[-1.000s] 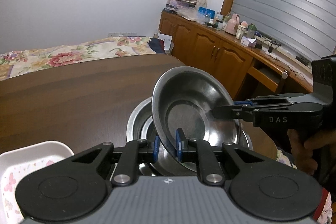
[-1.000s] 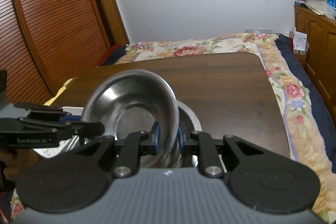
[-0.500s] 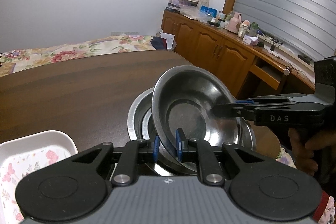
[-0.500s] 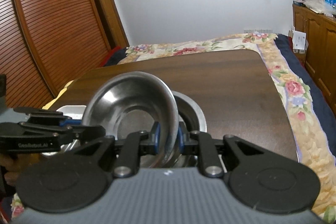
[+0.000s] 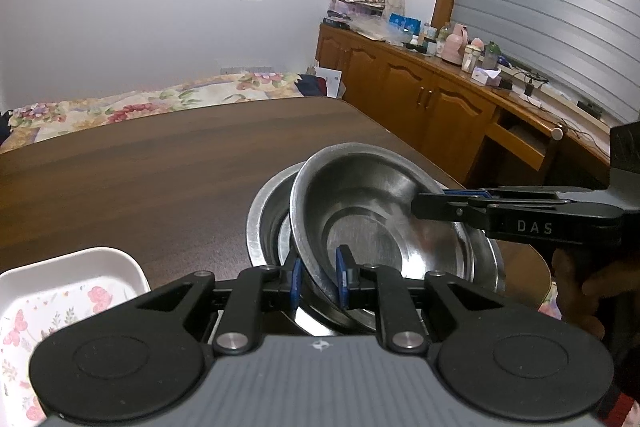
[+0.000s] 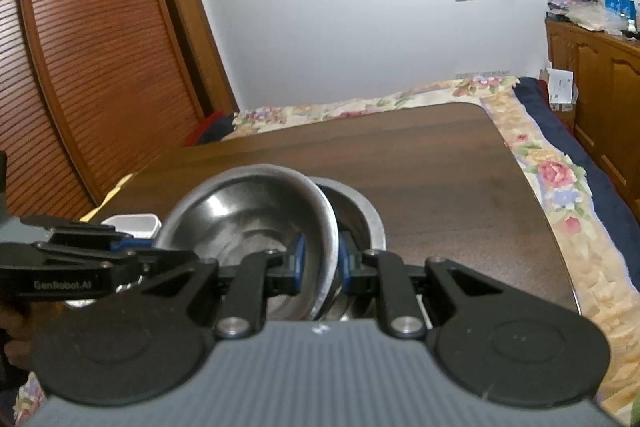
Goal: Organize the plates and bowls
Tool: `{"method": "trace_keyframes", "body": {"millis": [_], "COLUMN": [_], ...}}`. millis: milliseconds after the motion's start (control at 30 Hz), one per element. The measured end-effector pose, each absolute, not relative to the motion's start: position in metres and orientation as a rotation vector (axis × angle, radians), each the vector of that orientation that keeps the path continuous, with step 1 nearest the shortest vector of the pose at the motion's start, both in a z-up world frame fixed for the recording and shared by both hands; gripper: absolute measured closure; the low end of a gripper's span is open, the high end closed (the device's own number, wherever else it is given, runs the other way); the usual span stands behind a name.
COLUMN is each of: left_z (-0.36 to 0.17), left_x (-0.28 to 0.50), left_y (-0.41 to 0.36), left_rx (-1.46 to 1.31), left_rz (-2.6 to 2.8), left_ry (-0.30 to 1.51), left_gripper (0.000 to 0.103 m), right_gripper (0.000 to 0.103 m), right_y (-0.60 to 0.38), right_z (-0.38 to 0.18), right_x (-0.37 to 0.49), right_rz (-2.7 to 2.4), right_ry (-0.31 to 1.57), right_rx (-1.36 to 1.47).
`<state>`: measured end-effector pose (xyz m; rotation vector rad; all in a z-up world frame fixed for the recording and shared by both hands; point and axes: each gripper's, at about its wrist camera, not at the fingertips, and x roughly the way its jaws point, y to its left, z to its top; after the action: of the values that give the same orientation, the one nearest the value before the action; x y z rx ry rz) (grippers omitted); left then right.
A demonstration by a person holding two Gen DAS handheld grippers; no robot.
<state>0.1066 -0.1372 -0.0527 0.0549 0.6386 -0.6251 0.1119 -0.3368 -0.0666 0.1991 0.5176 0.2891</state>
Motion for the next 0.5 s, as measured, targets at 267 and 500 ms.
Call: {"method": "trace_keyframes", "body": {"millis": [267,500], "left_z": [-0.062,-0.067], "left_x": [0.097,0.090], "left_y": [-0.134,-0.138], "left_rx": [0.010,0.010], "left_rz": [-0.585,-0.547], "left_ry": [0.570,0.518], "left_gripper": [0.085,0.085], "right_gripper": [0.083,0.082], "right_y": [-0.327,-0.324], "right_z": [-0.074,-0.078], "right_x": [0.104,0.099], "right_rz": [0.243,0.205], "right_ry": [0.426,0.353], "right_rx": [0.166,0.157]}}
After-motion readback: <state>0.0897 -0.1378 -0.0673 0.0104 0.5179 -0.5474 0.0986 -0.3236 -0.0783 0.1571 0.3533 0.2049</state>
